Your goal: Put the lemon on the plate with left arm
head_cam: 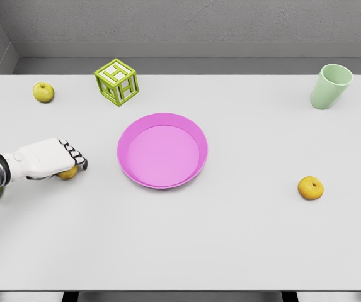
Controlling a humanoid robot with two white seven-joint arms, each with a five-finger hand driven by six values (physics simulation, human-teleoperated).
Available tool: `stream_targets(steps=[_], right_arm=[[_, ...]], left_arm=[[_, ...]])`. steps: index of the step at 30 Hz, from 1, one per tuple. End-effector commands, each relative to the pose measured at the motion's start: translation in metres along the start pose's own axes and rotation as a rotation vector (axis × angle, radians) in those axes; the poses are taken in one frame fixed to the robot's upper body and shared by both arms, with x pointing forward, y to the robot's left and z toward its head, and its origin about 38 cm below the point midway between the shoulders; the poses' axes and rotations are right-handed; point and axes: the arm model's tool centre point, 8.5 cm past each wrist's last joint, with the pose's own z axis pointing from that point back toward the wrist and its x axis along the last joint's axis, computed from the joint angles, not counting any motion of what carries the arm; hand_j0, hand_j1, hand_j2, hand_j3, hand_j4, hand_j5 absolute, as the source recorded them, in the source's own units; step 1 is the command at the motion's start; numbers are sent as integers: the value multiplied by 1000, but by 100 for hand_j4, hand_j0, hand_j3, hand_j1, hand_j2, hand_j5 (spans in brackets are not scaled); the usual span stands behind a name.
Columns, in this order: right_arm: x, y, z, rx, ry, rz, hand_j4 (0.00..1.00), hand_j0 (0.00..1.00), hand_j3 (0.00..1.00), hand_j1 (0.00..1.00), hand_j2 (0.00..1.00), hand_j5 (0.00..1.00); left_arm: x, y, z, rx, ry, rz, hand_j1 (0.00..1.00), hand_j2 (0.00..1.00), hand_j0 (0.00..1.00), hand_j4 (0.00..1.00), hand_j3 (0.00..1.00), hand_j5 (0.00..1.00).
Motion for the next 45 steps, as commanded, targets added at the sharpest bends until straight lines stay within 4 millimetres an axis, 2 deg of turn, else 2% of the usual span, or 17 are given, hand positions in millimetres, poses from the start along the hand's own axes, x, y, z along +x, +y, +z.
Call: stream_targets(steps=[1, 7, 9, 13, 15, 17, 18, 23, 26, 28, 33, 37, 40, 42, 43, 45], right_arm=[[0, 0, 0, 0, 0, 0, 100, 100, 100, 100, 100, 100], [0, 0, 0, 0, 0, 0, 100, 100, 100, 100, 100, 100], [0, 0, 0, 0, 0, 0, 100, 100, 100, 100, 100, 100], [0, 0, 0, 0, 0, 0, 100, 100, 100, 100, 100, 100], [0, 0, 0, 0, 0, 0, 100, 100, 100, 100, 100, 100], [0, 0, 0, 0, 0, 0, 100, 100, 100, 100, 100, 100], [0, 0, 0, 0, 0, 0, 100, 100, 100, 100, 100, 100], [0, 0, 0, 0, 0, 0, 100, 100, 100, 100, 100, 100], [0, 0, 0, 0, 0, 0, 100, 100, 100, 100, 100, 100], [0, 0, 0, 0, 0, 0, 100, 100, 100, 100, 100, 100], [0, 0, 0, 0, 0, 0, 100, 100, 100, 100, 100, 100], [0, 0, 0, 0, 0, 0, 100, 100, 100, 100, 100, 100], [0, 0, 0, 0, 0, 0, 100, 100, 100, 100, 100, 100], [0, 0, 0, 0, 0, -1, 100, 100, 100, 100, 100, 100], [0, 0, 0, 0, 0, 0, 100, 100, 100, 100, 100, 100], [0, 0, 0, 0, 0, 0, 100, 100, 100, 100, 100, 100]], left_arm=[[5, -1, -2, -2, -25, 8, 67, 67, 67, 67, 67, 67], [5, -2, -3, -4, -26, 12, 67, 67, 67, 67, 67, 67], [4, -1, -3, 0, -24, 11, 61, 61, 61, 61, 61, 61], [4, 3, -1, 25, -38, 35, 59, 59, 59, 59, 59, 59], [-3, 7, 8, 49, -41, 64, 58, 58, 58, 58, 58, 58], [-18, 4, 31, 30, -43, 87, 52, 52, 52, 52, 52, 52], [-18, 4, 32, 28, -44, 88, 52, 52, 52, 52, 52, 52], [-16, 1, 31, 25, -52, 95, 52, 52, 52, 52, 52, 52], [-16, 8, 32, 71, -69, 132, 52, 52, 52, 52, 52, 52], [-11, 14, 24, 112, -92, 157, 52, 52, 52, 52, 52, 52], [12, 42, -10, 232, -156, 185, 53, 53, 53, 53, 53, 53], [27, 72, -31, 319, -209, 182, 53, 53, 53, 53, 53, 53], [42, 125, -48, 429, -274, 138, 52, 52, 52, 52, 52, 52], [72, 147, -69, 447, -365, 107, 52, 52, 52, 52, 52, 52], [80, 152, -73, 448, -388, 99, 52, 52, 52, 52, 52, 52], [81, 153, -75, 449, -392, 97, 52, 52, 52, 52, 52, 52]])
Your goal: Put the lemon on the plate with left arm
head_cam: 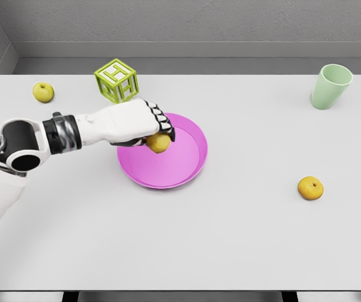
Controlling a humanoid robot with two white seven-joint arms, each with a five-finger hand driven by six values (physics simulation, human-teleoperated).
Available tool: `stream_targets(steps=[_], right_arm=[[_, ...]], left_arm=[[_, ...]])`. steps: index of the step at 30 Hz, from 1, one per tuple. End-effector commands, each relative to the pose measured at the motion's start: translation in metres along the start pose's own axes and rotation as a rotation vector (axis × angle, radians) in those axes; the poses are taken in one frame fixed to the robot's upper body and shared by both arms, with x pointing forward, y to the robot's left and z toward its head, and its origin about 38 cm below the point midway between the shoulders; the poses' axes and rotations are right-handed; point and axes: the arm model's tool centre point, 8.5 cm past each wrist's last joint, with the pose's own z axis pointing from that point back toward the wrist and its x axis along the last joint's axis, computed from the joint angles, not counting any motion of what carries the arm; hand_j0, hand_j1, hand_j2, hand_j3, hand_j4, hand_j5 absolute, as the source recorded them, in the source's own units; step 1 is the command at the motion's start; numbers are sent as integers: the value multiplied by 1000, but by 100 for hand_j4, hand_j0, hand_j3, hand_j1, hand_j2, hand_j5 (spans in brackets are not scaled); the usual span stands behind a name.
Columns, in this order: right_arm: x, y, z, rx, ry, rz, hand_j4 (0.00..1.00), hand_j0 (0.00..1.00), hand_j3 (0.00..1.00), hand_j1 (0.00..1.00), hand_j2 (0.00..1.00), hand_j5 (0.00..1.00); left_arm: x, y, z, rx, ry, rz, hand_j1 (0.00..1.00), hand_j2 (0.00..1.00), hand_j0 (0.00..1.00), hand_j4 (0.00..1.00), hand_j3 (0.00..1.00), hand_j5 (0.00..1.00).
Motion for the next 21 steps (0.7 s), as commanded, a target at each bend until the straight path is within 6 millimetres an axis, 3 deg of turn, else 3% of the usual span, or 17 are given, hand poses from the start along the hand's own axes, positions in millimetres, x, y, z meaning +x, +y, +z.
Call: stream_targets(steps=[1, 3, 6, 8, 16, 19, 21], right_arm=[[0, 0, 0, 0, 0, -1, 100, 100, 100, 100, 100, 100], [0, 0, 0, 0, 0, 0, 100, 100, 100, 100, 100, 100], [0, 0, 0, 0, 0, 1, 100, 100, 100, 100, 100, 100], [0, 0, 0, 0, 0, 1, 100, 100, 100, 100, 100, 100], [0, 0, 0, 0, 0, 1, 100, 100, 100, 100, 100, 100], [0, 0, 0, 0, 0, 0, 100, 100, 100, 100, 100, 100], [0, 0, 0, 0, 0, 1, 100, 100, 100, 100, 100, 100]], left_arm=[[12, -3, -15, 5, -44, 17, 52, 52, 52, 52, 52, 52], [13, -5, -16, -1, -43, 17, 59, 59, 59, 59, 59, 59], [-4, 3, 0, 31, 33, 4, 91, 91, 91, 91, 91, 91], [-13, 6, 13, 47, 74, 6, 100, 100, 100, 100, 100, 100], [-25, 0, 28, 59, 126, 36, 100, 100, 100, 100, 100, 100], [-46, -13, 46, 51, 192, 95, 100, 100, 100, 100, 100, 100], [-62, -42, 82, 68, 259, 225, 100, 100, 100, 100, 100, 100]])
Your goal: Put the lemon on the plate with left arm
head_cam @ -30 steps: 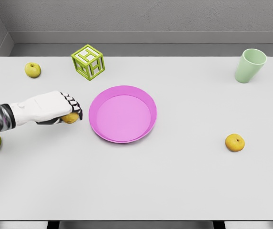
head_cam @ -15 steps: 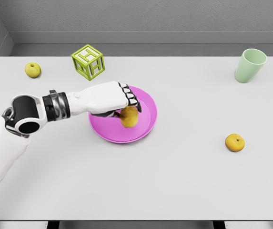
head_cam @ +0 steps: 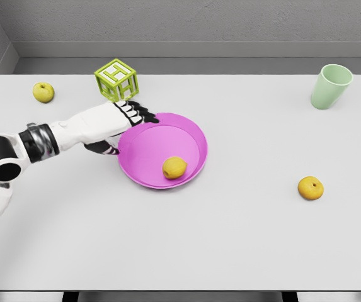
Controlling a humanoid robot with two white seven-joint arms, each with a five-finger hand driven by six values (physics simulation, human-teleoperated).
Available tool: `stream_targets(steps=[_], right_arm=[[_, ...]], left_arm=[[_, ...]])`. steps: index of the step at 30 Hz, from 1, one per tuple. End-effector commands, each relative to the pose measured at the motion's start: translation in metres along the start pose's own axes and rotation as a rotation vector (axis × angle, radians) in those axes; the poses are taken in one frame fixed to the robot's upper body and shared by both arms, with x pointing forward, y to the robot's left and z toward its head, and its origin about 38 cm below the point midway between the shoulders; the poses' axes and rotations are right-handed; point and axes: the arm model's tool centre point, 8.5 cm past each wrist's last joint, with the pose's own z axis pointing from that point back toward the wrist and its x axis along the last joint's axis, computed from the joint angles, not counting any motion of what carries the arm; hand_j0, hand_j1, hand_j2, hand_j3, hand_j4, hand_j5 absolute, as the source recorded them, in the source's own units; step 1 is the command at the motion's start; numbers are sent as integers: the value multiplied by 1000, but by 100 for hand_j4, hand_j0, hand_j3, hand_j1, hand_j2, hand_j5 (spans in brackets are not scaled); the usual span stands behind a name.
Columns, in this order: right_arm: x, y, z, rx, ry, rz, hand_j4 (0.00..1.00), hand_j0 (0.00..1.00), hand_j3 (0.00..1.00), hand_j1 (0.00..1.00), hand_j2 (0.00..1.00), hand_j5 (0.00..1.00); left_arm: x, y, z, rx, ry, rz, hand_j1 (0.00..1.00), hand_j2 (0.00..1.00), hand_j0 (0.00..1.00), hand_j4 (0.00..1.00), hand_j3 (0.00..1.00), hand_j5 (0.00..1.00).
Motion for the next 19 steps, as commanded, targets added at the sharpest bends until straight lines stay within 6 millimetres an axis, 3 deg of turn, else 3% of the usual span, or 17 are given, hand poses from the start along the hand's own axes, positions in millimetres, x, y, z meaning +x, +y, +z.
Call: stream_targets(steps=[1, 6, 9, 19], right_arm=[[0, 0, 0, 0, 0, 0, 100, 100, 100, 100, 100, 100], [0, 0, 0, 2, 0, 0, 100, 100, 100, 100, 100, 100], [0, 0, 0, 0, 0, -1, 100, 100, 100, 100, 100, 100], [0, 0, 0, 0, 0, -1, 100, 100, 100, 100, 100, 100]], left_arm=[[-37, 6, 36, 33, 97, 58, 100, 100, 100, 100, 100, 100], [-67, 13, 95, 22, 222, 46, 100, 100, 100, 100, 100, 100], [-70, 16, 103, 11, 238, 33, 100, 100, 100, 100, 100, 100], [-70, 16, 103, 10, 237, 33, 100, 100, 100, 100, 100, 100]])
